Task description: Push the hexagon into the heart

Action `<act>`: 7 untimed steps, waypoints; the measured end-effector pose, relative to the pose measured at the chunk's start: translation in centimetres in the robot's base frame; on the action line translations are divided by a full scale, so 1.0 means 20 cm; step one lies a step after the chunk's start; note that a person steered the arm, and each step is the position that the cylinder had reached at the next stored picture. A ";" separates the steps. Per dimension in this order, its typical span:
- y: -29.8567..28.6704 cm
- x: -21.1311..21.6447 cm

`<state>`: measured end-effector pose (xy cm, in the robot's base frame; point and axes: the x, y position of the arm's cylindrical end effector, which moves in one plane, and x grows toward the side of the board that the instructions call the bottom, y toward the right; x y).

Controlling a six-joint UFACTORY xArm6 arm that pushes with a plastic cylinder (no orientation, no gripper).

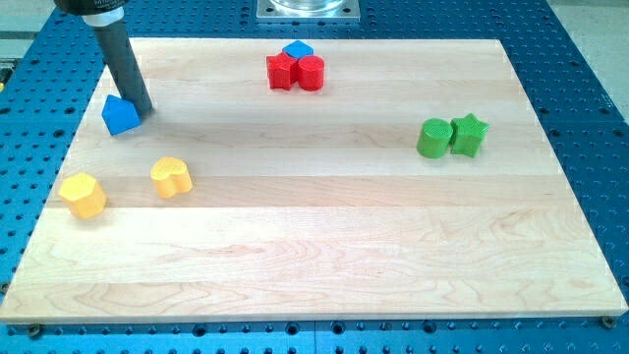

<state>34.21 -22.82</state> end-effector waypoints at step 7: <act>-0.08 0.77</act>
<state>49.67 -24.35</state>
